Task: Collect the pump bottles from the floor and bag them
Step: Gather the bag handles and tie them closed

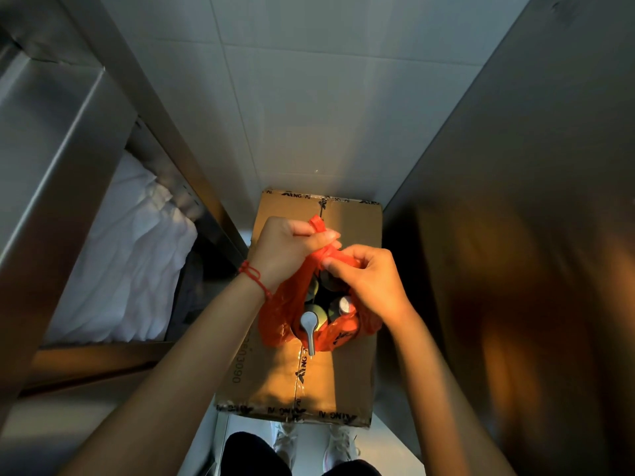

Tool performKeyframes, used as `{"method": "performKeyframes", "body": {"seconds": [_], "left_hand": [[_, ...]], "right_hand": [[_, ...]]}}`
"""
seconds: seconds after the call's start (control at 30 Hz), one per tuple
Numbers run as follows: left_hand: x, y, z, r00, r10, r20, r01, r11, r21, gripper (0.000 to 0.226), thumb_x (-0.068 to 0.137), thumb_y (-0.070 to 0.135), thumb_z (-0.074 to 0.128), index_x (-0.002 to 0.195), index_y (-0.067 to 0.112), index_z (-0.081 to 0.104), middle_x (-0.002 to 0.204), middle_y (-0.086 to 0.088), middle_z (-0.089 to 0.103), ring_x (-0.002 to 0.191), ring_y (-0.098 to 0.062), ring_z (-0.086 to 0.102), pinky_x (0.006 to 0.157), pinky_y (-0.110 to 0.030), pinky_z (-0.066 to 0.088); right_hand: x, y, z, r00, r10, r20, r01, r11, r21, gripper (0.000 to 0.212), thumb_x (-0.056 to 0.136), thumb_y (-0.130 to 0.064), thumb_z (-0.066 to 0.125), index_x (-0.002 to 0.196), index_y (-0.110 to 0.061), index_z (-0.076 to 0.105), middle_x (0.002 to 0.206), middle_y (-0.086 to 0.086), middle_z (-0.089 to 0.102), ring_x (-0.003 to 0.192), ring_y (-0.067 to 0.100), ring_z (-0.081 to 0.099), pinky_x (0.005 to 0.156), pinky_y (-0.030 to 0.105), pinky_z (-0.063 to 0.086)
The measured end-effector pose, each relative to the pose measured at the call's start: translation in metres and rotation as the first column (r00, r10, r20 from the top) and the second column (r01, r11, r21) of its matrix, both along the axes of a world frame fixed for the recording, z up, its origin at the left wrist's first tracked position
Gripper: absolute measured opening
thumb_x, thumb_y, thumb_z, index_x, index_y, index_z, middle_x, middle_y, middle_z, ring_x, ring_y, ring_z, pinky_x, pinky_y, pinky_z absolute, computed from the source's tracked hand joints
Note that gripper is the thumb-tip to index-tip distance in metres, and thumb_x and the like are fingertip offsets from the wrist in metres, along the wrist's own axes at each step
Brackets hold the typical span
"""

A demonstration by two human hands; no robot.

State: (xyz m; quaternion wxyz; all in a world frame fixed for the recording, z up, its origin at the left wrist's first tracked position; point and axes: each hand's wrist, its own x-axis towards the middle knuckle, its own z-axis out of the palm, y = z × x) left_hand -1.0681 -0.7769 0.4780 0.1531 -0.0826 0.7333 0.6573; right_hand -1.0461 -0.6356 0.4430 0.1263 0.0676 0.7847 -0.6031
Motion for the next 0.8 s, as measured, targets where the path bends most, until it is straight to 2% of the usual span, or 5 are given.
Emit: {"method": "performKeyframes", "body": {"seconds": [0.1, 0.27, 0.47, 0.63, 0.8], "left_hand": [[0.002, 0.001, -0.004, 0.998, 0.045, -0.049, -0.046, 0.999, -0.026, 0.010, 0.076, 0.010, 0.069, 0.069, 0.016, 0.073, 0.057, 0.012, 0.070, 0.058, -0.002, 0.065, 0.055, -0.014, 0.050], [0.006, 0.004, -0.012, 0.987, 0.157, 0.019, -0.156, 0.986, -0.052, 0.010, 0.075, 0.019, 0.071, 0.069, 0.011, 0.072, 0.079, -0.026, 0.070, 0.068, -0.028, 0.062, 0.069, -0.040, 0.051], [0.007, 0.009, -0.014, 0.963, 0.197, 0.185, -0.222, 0.966, 0.130, 0.013, 0.081, 0.008, 0.063, 0.070, 0.010, 0.070, 0.059, 0.002, 0.072, 0.053, -0.010, 0.066, 0.049, -0.021, 0.053], [0.005, 0.011, -0.017, 0.935, 0.241, 0.260, -0.295, 0.936, 0.191, 0.021, 0.082, 0.010, 0.064, 0.062, 0.015, 0.071, 0.065, -0.003, 0.073, 0.065, -0.021, 0.068, 0.066, -0.030, 0.058], [0.004, 0.012, -0.020, 0.940, 0.238, 0.244, -0.291, 0.933, 0.210, 0.029, 0.082, 0.011, 0.062, 0.056, 0.019, 0.073, 0.063, 0.002, 0.073, 0.063, -0.013, 0.068, 0.062, -0.024, 0.057]], "right_hand": [[-0.001, 0.003, -0.003, 0.999, -0.037, 0.012, 0.037, 0.999, 0.028, 0.027, 0.072, -0.020, 0.071, 0.048, -0.019, 0.060, 0.042, -0.013, 0.047, 0.046, -0.001, 0.039, 0.048, 0.022, 0.032], [0.003, 0.002, -0.007, 0.997, -0.053, -0.064, 0.063, 0.986, 0.153, 0.023, 0.073, -0.022, 0.069, 0.055, -0.010, 0.061, 0.053, 0.003, 0.054, 0.055, 0.011, 0.048, 0.057, 0.031, 0.039], [0.006, -0.001, -0.010, 0.977, -0.093, -0.190, 0.139, 0.959, 0.247, 0.019, 0.074, -0.021, 0.069, 0.057, -0.021, 0.059, 0.058, 0.007, 0.057, 0.059, 0.014, 0.049, 0.060, 0.033, 0.040], [0.004, 0.003, -0.012, 0.971, -0.079, -0.225, 0.134, 0.961, 0.242, 0.017, 0.074, -0.023, 0.070, 0.059, -0.020, 0.062, 0.055, 0.000, 0.055, 0.056, 0.009, 0.047, 0.058, 0.031, 0.039], [0.005, 0.005, -0.010, 0.992, -0.080, -0.101, 0.093, 0.988, 0.126, 0.013, 0.075, -0.024, 0.072, 0.064, -0.023, 0.065, 0.064, 0.005, 0.063, 0.062, 0.012, 0.053, 0.061, 0.030, 0.042]]}}
